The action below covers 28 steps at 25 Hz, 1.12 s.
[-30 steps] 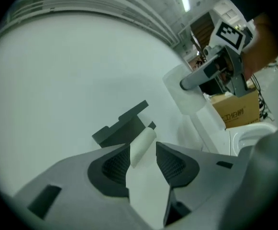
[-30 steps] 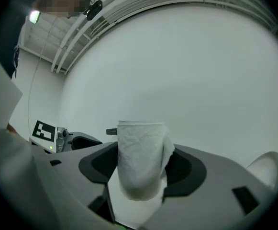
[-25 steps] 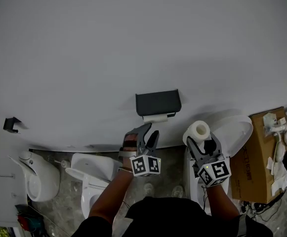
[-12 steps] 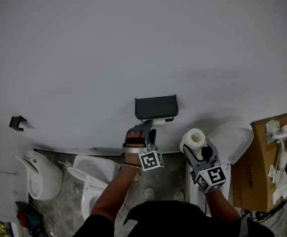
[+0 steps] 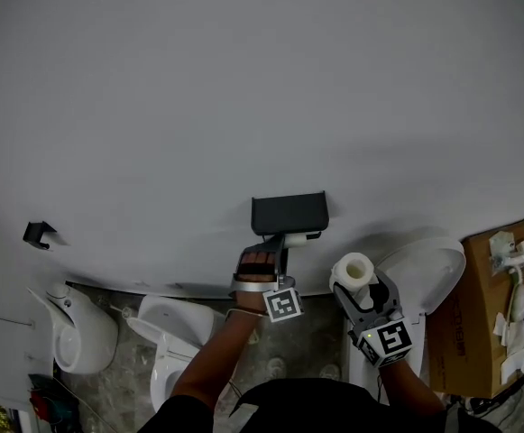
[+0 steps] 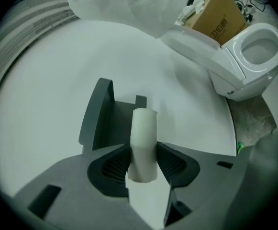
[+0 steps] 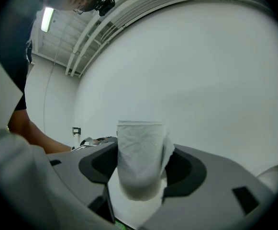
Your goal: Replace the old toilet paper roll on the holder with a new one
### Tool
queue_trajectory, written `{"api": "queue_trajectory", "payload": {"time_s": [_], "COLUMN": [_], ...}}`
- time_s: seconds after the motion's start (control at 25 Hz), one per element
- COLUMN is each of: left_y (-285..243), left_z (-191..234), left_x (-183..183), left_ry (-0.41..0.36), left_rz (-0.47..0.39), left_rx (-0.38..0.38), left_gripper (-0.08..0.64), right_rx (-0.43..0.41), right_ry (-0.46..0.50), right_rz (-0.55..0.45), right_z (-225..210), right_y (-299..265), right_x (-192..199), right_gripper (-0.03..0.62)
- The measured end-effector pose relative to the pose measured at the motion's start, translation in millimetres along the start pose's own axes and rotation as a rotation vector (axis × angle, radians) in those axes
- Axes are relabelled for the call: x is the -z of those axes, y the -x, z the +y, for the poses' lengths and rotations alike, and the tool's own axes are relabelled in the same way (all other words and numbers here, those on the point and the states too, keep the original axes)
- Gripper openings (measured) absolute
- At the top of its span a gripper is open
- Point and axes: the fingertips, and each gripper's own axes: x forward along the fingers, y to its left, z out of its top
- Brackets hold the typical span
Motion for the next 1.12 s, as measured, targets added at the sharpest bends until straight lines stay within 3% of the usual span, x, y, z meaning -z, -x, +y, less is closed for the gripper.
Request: {"api": "queue_trajectory", "payload": {"time_s": [0.36,0.76,1.12], "left_y": [0,-8,-17], "left_z": [8,4,7], "left_x": [-9,-57,-109], "left_ry": [0.044,-0.05,-0.065], "left_rz": [-0.028,-0.059,-0.118], "left_rx": [-0.029,-0.041,-0.056], "left_gripper": [0.172,0.172,0.172], "right_rx": [-0.009,0.038,0.09], "right_ry": [0.011,0.049,0.079], "right_rz": [0.018,0.025,0.005], "right_z": [-5,-36,-64], "right_y": [2,16,32], "right_x": [-1,-4,-18], "right_gripper": [0.274,0.274,0.275]}}
